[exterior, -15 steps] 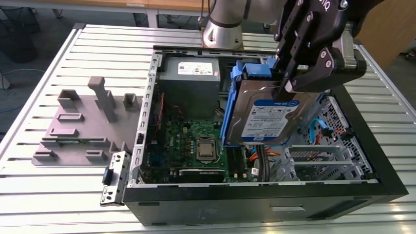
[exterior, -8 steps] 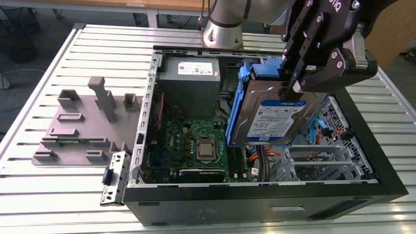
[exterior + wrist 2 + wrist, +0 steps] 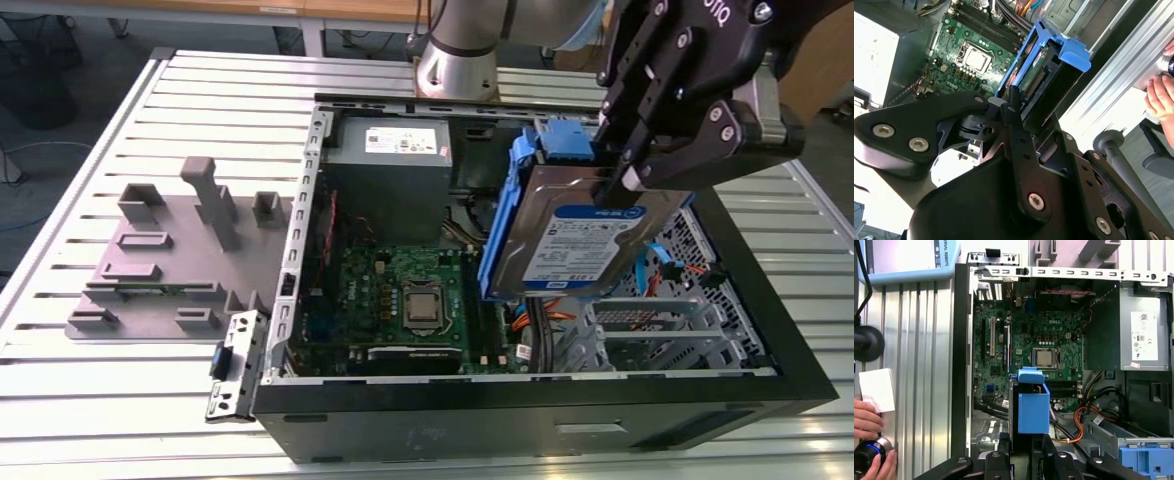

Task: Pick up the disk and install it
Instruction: 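Pick up the disk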

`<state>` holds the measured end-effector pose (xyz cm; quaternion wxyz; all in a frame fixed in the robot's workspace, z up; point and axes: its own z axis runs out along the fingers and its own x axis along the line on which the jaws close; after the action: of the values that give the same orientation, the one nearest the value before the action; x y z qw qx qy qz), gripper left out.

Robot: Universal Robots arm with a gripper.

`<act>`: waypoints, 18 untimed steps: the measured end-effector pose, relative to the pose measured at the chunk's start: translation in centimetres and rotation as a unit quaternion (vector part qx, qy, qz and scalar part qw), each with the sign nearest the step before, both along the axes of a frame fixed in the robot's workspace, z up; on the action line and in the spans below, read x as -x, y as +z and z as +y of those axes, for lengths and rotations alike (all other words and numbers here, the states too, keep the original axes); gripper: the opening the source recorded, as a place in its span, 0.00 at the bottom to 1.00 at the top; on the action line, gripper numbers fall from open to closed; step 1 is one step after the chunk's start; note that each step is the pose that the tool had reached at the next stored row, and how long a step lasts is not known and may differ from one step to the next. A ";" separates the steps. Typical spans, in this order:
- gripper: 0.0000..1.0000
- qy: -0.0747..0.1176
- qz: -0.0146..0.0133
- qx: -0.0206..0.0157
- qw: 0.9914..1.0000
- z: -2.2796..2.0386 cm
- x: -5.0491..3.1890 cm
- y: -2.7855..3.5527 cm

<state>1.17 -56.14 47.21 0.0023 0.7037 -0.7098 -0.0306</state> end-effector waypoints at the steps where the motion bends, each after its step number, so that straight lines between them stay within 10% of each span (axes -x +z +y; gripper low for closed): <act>1: 0.35 0.000 0.000 0.000 1.000 0.00 -0.08 0.00; 18: 0.35 0.000 0.000 0.000 1.000 -0.38 -0.16 0.00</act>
<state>1.33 -56.52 47.21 0.0023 0.7037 -0.7098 -0.0306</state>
